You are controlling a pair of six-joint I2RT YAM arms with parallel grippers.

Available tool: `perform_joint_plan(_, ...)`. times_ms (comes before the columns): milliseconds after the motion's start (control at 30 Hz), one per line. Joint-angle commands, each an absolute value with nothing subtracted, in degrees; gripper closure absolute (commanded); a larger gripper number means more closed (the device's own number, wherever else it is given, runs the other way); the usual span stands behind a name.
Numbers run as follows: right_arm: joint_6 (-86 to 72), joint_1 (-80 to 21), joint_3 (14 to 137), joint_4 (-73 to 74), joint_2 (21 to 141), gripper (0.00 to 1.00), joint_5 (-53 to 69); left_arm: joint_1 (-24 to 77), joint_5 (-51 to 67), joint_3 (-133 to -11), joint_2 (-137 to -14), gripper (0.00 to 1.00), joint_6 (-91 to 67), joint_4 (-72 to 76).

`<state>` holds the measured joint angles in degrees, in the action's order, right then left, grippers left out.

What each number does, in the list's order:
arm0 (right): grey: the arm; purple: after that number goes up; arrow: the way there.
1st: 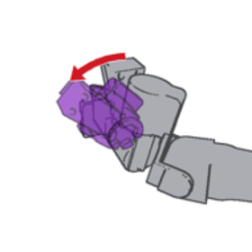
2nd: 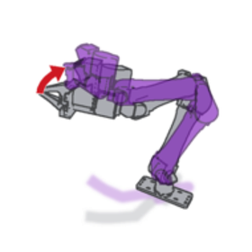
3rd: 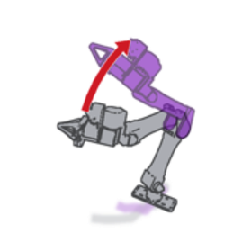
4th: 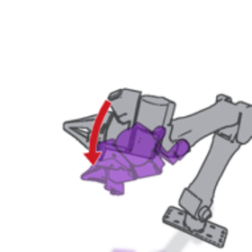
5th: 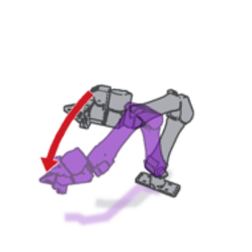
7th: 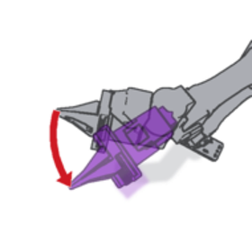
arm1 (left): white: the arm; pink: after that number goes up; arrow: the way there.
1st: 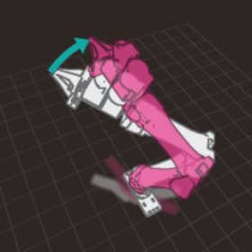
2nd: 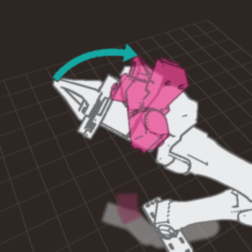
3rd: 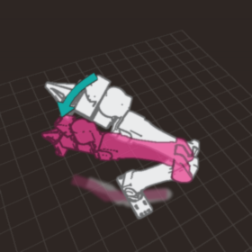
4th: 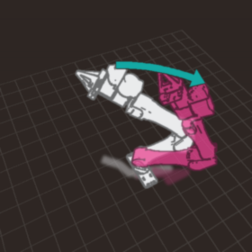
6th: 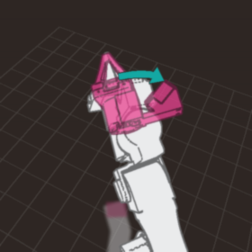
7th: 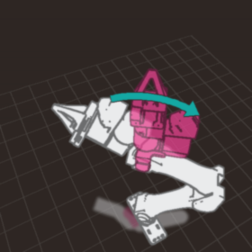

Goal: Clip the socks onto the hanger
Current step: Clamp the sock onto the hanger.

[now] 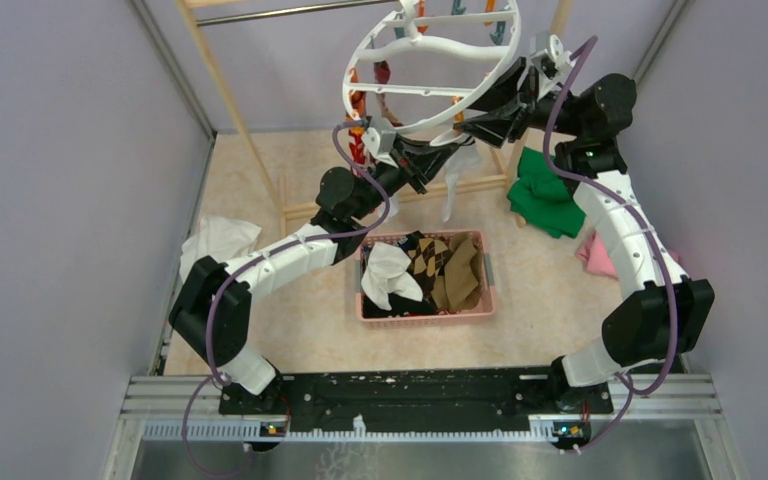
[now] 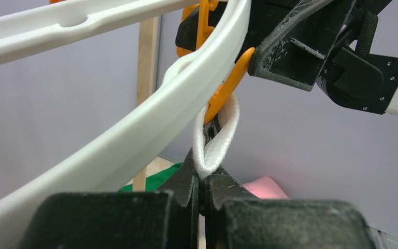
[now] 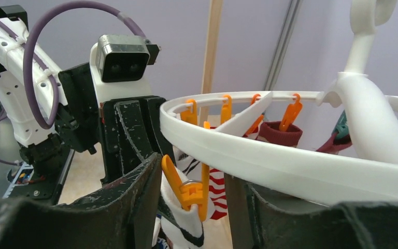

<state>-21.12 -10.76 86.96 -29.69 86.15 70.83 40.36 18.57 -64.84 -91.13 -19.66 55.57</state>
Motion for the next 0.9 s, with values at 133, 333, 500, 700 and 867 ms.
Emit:
perform_joint_plan(133,-21.3,-11.3,87.5,-29.7,84.0,0.44,70.9,40.3,18.5,-66.0,-90.3,0.97,-20.8,59.5)
perform_joint_plan(333,-21.4,-11.1,86.1,-30.0,82.5,0.35,71.4,40.3,17.5,-64.2,-87.8,0.64,-21.4,58.8)
perform_joint_plan(500,-22.3,-10.0,85.1,-29.7,81.0,0.28,72.2,40.3,17.0,-60.8,-83.5,0.49,-21.8,57.4)
perform_joint_plan(700,-19.9,-8.5,83.5,-23.4,78.5,0.25,73.1,40.3,17.0,-56.0,-77.7,0.35,-22.4,53.4)
perform_joint_plan(867,-12.2,-7.6,81.5,-11.6,76.0,0.22,72.7,40.3,17.8,-51.9,-72.7,0.26,-22.1,50.7)
